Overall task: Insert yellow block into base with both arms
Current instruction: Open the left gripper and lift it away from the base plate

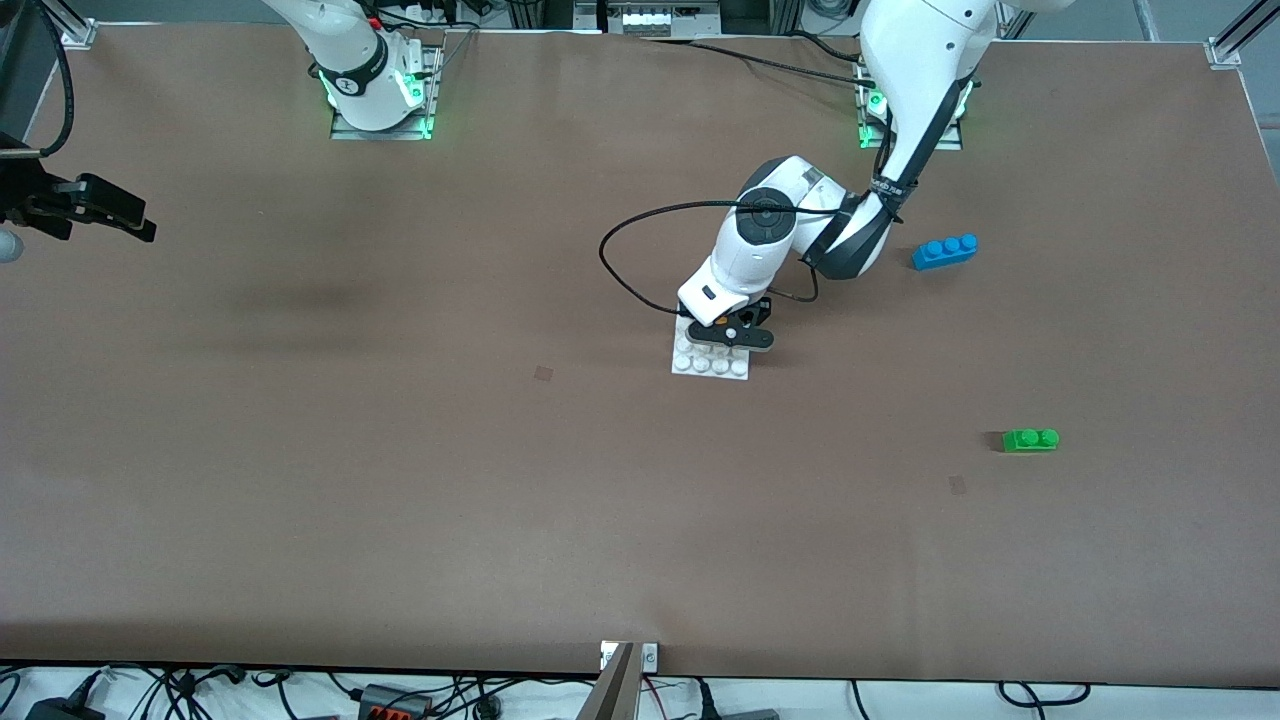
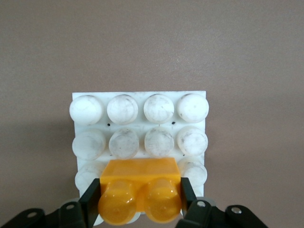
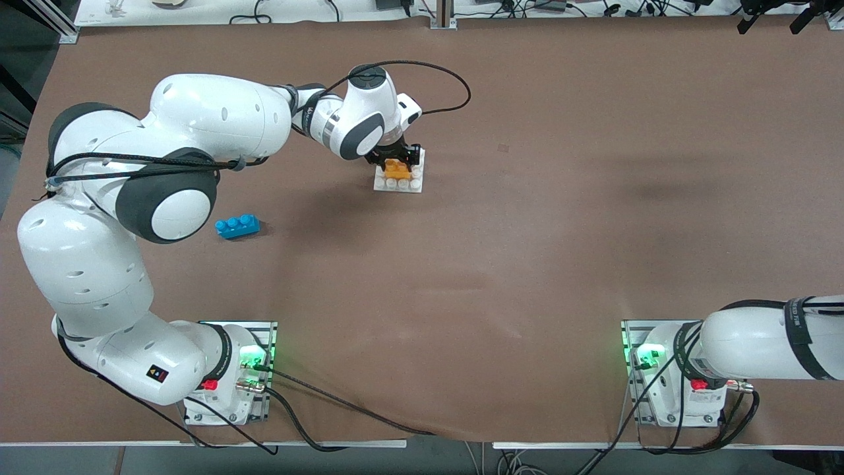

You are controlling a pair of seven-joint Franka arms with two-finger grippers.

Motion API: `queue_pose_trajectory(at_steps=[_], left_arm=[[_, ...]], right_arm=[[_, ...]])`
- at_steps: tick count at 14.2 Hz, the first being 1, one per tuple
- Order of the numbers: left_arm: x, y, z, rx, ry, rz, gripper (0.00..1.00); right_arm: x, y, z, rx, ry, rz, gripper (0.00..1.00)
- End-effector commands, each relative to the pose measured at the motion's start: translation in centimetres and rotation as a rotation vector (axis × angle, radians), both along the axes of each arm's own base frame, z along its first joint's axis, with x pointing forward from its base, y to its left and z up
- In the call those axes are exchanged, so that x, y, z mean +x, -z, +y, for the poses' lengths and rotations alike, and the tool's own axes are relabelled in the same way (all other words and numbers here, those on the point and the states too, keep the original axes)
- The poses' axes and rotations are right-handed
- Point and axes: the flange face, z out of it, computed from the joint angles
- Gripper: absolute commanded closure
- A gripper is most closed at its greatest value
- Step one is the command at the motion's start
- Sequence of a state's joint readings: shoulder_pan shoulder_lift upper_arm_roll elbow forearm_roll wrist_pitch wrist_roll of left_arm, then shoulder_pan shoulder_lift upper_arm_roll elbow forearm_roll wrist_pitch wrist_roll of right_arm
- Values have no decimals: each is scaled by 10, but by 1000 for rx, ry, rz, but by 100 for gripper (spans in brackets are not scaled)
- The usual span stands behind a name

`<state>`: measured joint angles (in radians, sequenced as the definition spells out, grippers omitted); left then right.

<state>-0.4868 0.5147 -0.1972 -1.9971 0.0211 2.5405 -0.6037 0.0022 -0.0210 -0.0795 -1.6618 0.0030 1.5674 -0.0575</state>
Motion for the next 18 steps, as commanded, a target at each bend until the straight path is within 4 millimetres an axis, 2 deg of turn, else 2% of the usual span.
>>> queue_pose_trajectory(at_steps=[1,3,5,7,8,11,13,15,18], left_arm=[[0,-7,4,2,-14,-10,2],[12,-35,13,-1,-32,-26,0],[38,-77,47,15,-78,-29,0],[64,-123,94,-1,-146,-69,0],[76,-140,126,6,-184,-70,0],[104,-174,222,25,-182,-95,0],[108,-203,274,47,-155,-91,0],[109,-242,312,73,-161,-40,0],[106,-295,353,87,-140,22,0]], right_arm=[[-3,-5,1,-3,5,2,0],[-3,-5,1,-3,5,2,0],[-3,-5,1,-3,5,2,0],[-3,-5,1,-3,4,2,0],[-2,-5,2,-3,3,2,0],[-3,-5,1,-3,4,2,0],[-3,-5,1,-3,5,2,0],[-3,-6,2,-3,3,0,0],[-3,-5,2,-3,3,4,0]])
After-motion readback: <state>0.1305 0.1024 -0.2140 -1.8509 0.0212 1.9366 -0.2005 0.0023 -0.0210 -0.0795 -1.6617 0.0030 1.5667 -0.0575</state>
